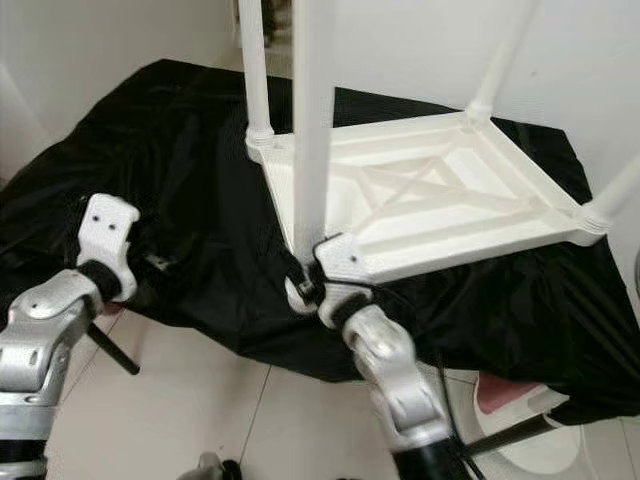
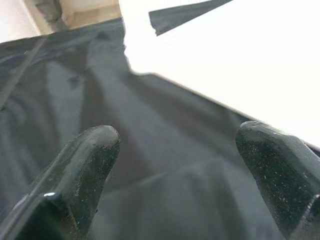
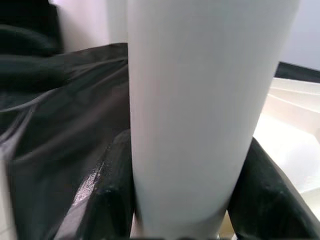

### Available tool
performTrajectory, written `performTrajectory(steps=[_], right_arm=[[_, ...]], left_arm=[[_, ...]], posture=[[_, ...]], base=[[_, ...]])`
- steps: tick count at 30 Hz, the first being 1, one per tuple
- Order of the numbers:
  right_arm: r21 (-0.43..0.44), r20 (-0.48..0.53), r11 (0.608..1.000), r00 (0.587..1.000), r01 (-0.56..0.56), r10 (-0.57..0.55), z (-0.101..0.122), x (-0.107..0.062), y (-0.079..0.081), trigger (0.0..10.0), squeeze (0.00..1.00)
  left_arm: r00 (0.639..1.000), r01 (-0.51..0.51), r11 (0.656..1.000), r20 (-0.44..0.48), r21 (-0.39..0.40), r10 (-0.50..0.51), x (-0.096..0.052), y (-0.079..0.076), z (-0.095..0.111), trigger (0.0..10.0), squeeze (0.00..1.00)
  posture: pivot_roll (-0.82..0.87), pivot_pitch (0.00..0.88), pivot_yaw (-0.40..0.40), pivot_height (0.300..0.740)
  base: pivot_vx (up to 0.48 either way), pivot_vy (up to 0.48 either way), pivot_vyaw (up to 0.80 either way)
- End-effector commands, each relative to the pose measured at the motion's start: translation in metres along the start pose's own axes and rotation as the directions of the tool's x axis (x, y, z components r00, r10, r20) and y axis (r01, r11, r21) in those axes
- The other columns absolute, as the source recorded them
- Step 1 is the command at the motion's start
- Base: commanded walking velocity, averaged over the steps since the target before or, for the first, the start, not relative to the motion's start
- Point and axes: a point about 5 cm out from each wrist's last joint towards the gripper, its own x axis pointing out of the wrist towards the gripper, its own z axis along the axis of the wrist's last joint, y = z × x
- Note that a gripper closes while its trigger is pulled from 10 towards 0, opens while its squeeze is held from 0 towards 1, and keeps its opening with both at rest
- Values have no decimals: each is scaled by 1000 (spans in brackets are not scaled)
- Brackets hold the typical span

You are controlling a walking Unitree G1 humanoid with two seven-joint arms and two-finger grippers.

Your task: Building children table

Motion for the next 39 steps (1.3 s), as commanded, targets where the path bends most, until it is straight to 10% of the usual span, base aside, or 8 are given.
performTrajectory(steps=[1,13,27,31,33,34,35,39], right_arm=[[21,-39,1000,999,-9,10,-4,-10,-2,0,0],[-56,-128,906,897,420,-424,-18,11,-49,0,0],[-132,-158,618,599,775,-785,-21,6,-60,0,0],[-78,-141,683,670,727,-729,-19,14,-52,0,0],[-52,-125,718,709,694,-694,-17,20,-48,4706,0],[-32,-115,763,756,645,-644,-15,25,-44,10000,0],[14,-97,841,838,541,-537,-12,34,-33,10000,1000],[105,-36,920,926,378,-376,-3,38,-18,10000,1000]], left_arm=[[1000,-6,1000,-13,0,6,8,-5,-1,10000,0],[961,275,959,-18,62,-275,20,-36,8,10000,0],[859,512,859,3,1,-512,-18,-43,21,10000,0],[890,456,889,-2,33,-456,-12,-38,20,10000,0],[900,436,899,-5,40,-437,-10,-36,20,10000,0],[907,420,906,-10,52,-420,-8,-34,20,10000,0],[917,400,915,-22,61,-399,-7,-31,20,10000,0],[926,378,921,-41,91,-376,-6,-27,20,10000,0]], posture=[[-36,103,17,740],[-42,102,40,740],[-10,117,20,740],[-14,118,24,740],[-14,118,24,740],[-14,118,24,740],[-25,118,26,740],[-25,118,26,740]], base=[[0,0,0],[0,0,0],[0,0,0],[0,0,0],[0,0,0],[0,0,0],[0,0,0],[0,0,0]])
